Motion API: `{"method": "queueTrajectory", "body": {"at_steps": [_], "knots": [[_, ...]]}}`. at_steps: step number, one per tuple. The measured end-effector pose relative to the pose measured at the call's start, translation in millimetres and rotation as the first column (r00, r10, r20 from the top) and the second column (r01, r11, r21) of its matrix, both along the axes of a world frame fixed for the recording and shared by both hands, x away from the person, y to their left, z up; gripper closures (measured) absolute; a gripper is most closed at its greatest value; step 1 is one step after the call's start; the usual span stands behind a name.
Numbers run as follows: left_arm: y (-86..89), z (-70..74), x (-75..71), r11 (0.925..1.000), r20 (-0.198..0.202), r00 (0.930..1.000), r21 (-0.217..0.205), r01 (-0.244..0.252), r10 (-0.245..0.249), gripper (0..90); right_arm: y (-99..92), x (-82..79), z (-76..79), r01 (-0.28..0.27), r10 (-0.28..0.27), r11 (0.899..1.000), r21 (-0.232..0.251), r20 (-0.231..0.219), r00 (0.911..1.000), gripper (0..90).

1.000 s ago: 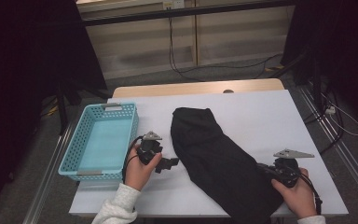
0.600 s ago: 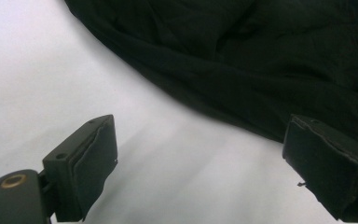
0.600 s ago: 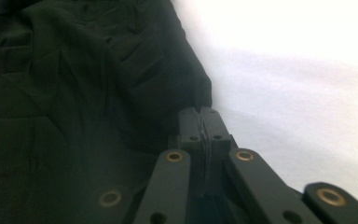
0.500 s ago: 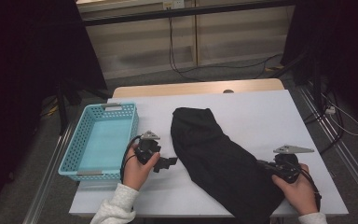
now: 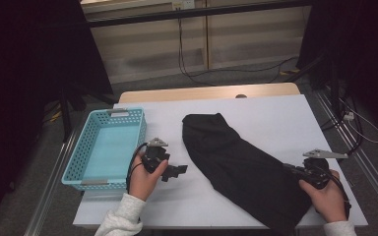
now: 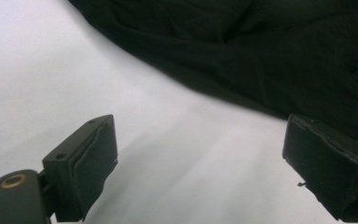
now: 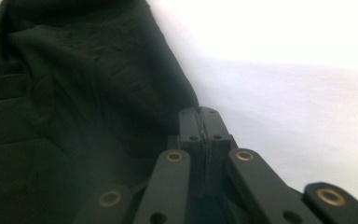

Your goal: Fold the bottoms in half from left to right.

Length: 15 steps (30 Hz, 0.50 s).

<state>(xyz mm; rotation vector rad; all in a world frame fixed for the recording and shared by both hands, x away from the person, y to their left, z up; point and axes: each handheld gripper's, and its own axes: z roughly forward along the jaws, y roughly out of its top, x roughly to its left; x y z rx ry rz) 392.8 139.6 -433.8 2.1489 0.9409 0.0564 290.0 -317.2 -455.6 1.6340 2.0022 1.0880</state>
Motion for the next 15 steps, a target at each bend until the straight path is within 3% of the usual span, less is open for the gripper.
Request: {"method": "queueTrajectory", "body": {"at_steps": [10,15], "knots": [[-2.0,-3.5,2.7,0.9999,0.0,0.9999,0.001,-0.011,0.011,9.5,-24.9,1.6,-2.0,0.062,-0.063,0.997,-0.055,-0.002,0.998,89.3],[-4.0,-5.0,5.7,0.9996,0.004,0.9996,0.004,-0.029,0.029,9.5,-19.2,3.0,-1.0,0.037,-0.035,0.995,-0.092,0.024,0.9991,86.0]]}}
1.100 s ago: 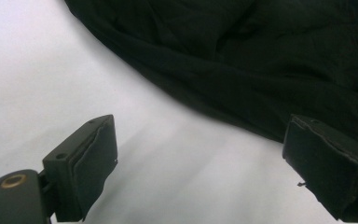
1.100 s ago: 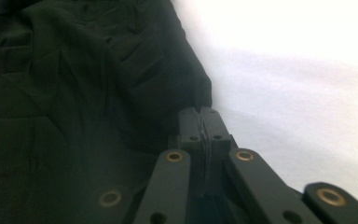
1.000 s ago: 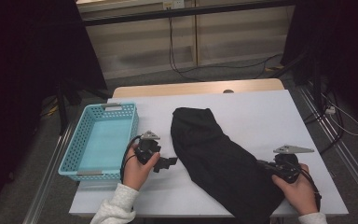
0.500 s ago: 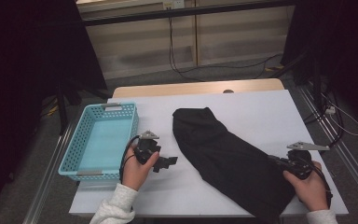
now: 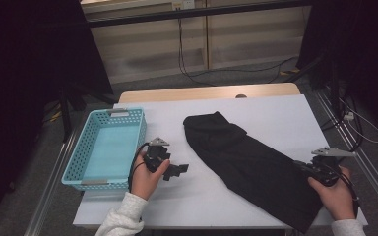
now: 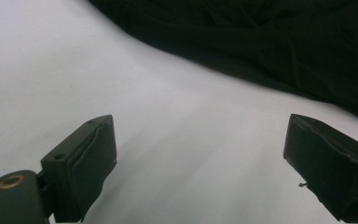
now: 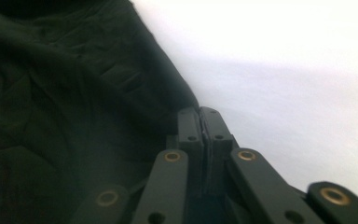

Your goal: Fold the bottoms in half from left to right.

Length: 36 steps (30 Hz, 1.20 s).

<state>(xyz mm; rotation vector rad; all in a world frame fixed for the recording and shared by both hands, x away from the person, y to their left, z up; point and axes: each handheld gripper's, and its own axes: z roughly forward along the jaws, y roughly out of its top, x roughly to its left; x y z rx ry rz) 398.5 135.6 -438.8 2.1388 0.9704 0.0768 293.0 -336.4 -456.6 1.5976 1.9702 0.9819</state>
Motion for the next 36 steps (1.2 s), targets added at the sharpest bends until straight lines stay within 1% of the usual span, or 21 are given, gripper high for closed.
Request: {"method": "queueTrajectory", "body": {"at_steps": [1,2,3,4,6,8,13,15,16,18,19,20,21,22,23,24,28,30,31,33,36], "knots": [[-0.5,0.0,0.6,1.0,0.003,1.0,-0.002,-0.002,0.002,9.5,1.6,0.3,0.7,-0.002,0.003,1.0,-0.007,0.016,0.9999,80.7],[-1.4,0.1,1.2,1.0,0.002,1.0,-0.003,-0.007,0.007,9.5,3.3,0.6,1.8,-0.002,0.002,1.0,-0.01,0.03,0.9995,72.9],[-1.4,0.1,1.2,1.0,0.002,1.0,-0.003,-0.007,0.007,9.5,3.3,0.6,1.8,-0.002,0.002,1.0,-0.01,0.03,0.9995,72.9],[-2.8,-0.4,2.9,0.9999,0.003,0.9999,-0.005,-0.01,0.01,9.5,7.2,0.5,4.1,-0.005,0.006,1.0,-0.016,0.045,0.999,66.7],[-4.4,-1.7,4.9,0.9999,0.002,0.9999,-0.004,-0.012,0.012,9.5,11.4,0.1,5.1,-0.016,0.017,1.0,-0.009,0.054,0.9984,59.9],[-6.0,-2.7,8.1,0.9999,0.001,0.9999,-0.002,-0.011,0.011,9.5,16.8,-0.3,6.4,-0.037,0.037,0.999,-0.01,0.059,0.9975,54.8],[-14.5,-4.0,20.1,0.9992,0.002,0.9993,-0.018,-0.037,0.037,9.5,29.9,-0.9,9.4,-0.072,0.071,0.997,0.011,0.071,0.9949,44.6],[-18.9,-4.0,26.8,0.999,-0.002,0.999,-0.005,-0.044,0.044,9.5,34.8,-0.8,9.0,-0.088,0.087,0.996,0.011,0.07,0.9937,42.2],[-21.2,-4.2,30.3,0.9987,-0.003,0.9987,-0.009,-0.05,0.05,9.5,36.9,-0.7,8.6,-0.094,0.093,0.995,0.014,0.07,0.9932,40.8],[-25.7,-4.3,37.3,0.9979,0.003,0.9979,0.001,-0.065,0.065,9.5,39.9,-0.7,8.2,-0.103,0.101,0.995,0.018,0.068,0.9925,40.3],[-25.7,-4.3,37.3,0.9979,0.003,0.9979,0.001,-0.065,0.065,9.5,41.3,-0.6,8.0,-0.111,0.11,0.994,0.018,0.068,0.9917,39.7],[-29.3,-5.4,44.1,0.9977,0.007,0.9979,0.02,-0.065,0.065,9.5,43.1,-0.6,7.8,-0.117,0.116,0.993,0.014,0.068,0.9909,37.7],[-29.3,-5.4,44.1,0.9977,0.007,0.9979,0.02,-0.065,0.065,9.5,44.9,-0.6,7.4,-0.124,0.123,0.992,0.004,0.072,0.9897,37.1],[-32.7,-7.6,50.4,0.9977,0.002,0.9979,0.016,-0.065,0.065,9.5,46.5,-0.8,7.4,-0.128,0.128,0.992,-0.003,0.072,0.9892,37.0],[-32.7,-7.6,50.4,0.9977,0.002,0.9979,0.016,-0.065,0.065,9.5,46.5,-0.8,7.4,-0.128,0.128,0.992,-0.003,0.072,0.9892,37.0],[-36.1,-9.5,55.9,0.9971,0.0,0.9972,0.018,-0.074,0.074,9.5,49.1,-0.6,7.0,-0.134,0.134,0.991,0.007,0.072,0.9884,35.7],[-41.4,-16.0,68.4,0.9927,-0.006,0.9929,0.022,-0.119,0.119,10.3,52.2,-0.4,6.9,-0.14,0.138,0.99,0.011,0.082,0.987,33.6],[-43.3,-19.0,74.0,0.9915,0.0,0.992,0.03,-0.126,0.126,11.8,52.3,-0.7,7.1,-0.142,0.14,0.99,0.012,0.084,0.9866,33.0],[-44.3,-19.2,76.3,0.9901,0.012,0.9907,0.035,-0.136,0.135,13.1,52.3,-0.9,7.3,-0.141,0.139,0.99,0.014,0.084,0.9867,32.4],[-46.3,-18.5,80.6,0.99,0.025,0.991,0.049,-0.132,0.131,19.0,52.2,-1.2,7.5,-0.141,0.139,0.99,0.017,0.086,0.9865,31.7],[-49.1,-19.4,85.0,0.9862,0.046,0.987,0.055,-0.156,0.154,23.9,52.8,-1.3,6.8,-0.147,0.145,0.989,0.013,0.085,0.9857,30.8]]}}
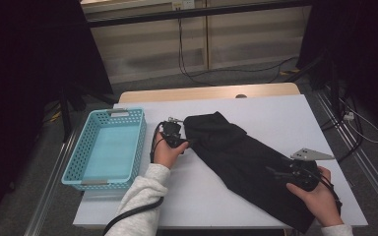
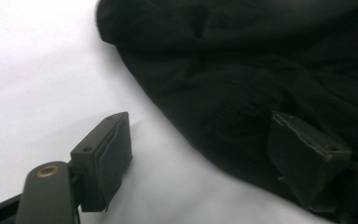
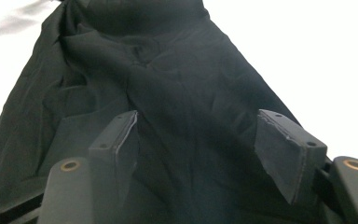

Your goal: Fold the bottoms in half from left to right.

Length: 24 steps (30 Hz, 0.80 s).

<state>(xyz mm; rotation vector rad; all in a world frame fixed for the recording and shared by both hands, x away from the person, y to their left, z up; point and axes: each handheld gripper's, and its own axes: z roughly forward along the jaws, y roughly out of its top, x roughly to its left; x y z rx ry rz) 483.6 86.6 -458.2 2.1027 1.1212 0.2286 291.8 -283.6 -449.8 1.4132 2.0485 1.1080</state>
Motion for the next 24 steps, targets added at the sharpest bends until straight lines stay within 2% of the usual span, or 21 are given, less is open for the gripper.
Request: {"method": "queueTrajectory", "body": {"at_steps": [3,4,5,7,8,12,13,17,21,24], "knots": [[-1.9,-0.8,2.6,0.9997,-0.004,1.0,-0.022,0.004,-0.004,32.0,1.8,0.1,-1.3,-0.006,0.005,1.0,-0.009,-0.003,1.0,30.4],[-3.7,-0.8,2.1,0.9997,-0.001,1.0,-0.022,0.0,0.0,35.4,2.4,0.3,-1.5,-0.008,0.008,1.0,-0.01,-0.003,1.0,30.3],[-5.6,-0.3,1.5,0.9997,0.0,0.9999,-0.018,0.016,-0.016,41.1,2.8,0.5,-1.7,-0.01,0.01,1.0,-0.014,-0.003,0.9999,30.3],[-9.8,-0.1,0.7,0.9988,-0.019,0.9994,-0.041,0.026,-0.027,49.0,4.1,0.8,-1.7,-0.017,0.017,1.0,-0.019,-0.002,0.9999,30.2],[-10.8,0.6,0.4,0.999,-0.022,0.9992,-0.031,0.032,-0.033,51.9,4.9,0.9,-1.6,-0.018,0.018,1.0,-0.019,-0.003,0.9998,30.2],[-8.0,0.3,1.7,0.9993,-0.048,0.9988,-0.038,-0.009,0.007,76.8,7.4,1.0,-1.8,-0.024,0.024,0.999,-0.025,-0.001,0.9997,30.2],[-5.9,-0.1,2.9,0.9985,-0.062,0.998,-0.052,-0.015,0.012,80.9,7.4,0.9,-2.1,-0.025,0.025,0.999,-0.028,-0.002,0.9997,30.2],[-0.7,2.0,2.1,0.9985,-0.07,0.9975,-0.053,-0.01,0.006,85.2,5.6,1.4,-2.2,-0.018,0.019,0.999,-0.028,0.003,0.9998,30.1],[7.3,4.7,-3.8,0.9961,-0.094,0.9951,-0.078,-0.041,0.033,85.9,5.4,3.1,-1.6,-0.017,0.017,0.999,-0.03,0.007,0.9998,29.6],[15.4,5.6,-12.0,0.9957,-0.104,0.9938,-0.079,-0.047,0.039,86.0,6.2,4.4,-1.9,-0.02,0.02,0.999,-0.033,0.006,0.9998,29.3]]}}
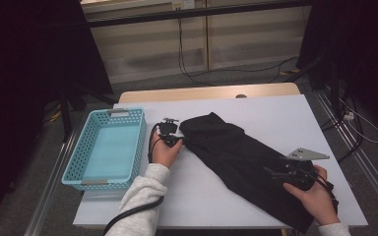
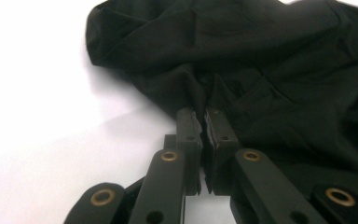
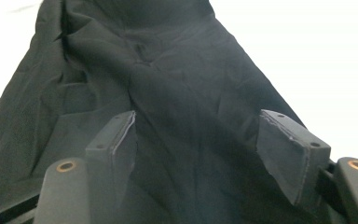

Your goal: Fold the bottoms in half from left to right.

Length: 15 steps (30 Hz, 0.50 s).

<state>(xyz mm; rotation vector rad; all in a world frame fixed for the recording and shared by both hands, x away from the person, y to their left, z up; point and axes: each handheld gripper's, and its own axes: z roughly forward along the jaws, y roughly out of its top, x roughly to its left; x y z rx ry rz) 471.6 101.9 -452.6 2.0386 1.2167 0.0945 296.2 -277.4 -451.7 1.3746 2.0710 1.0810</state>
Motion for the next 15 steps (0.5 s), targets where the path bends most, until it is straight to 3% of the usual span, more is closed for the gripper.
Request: {"method": "queueTrajectory", "body": {"at_steps": [12,15], "knots": [[32.2,-0.5,-48.6,0.9991,-0.009,0.9991,-0.009,-0.041,0.04,85.9,11.9,8.9,1.1,-0.034,0.034,0.999,0.004,0.007,0.9994,29.1],[37.5,-1.8,-53.9,0.9987,-0.019,0.9987,-0.015,-0.048,0.048,84.4,15.5,11.9,1.1,-0.042,0.042,0.999,0.011,0.006,0.9991,29.0]]}}
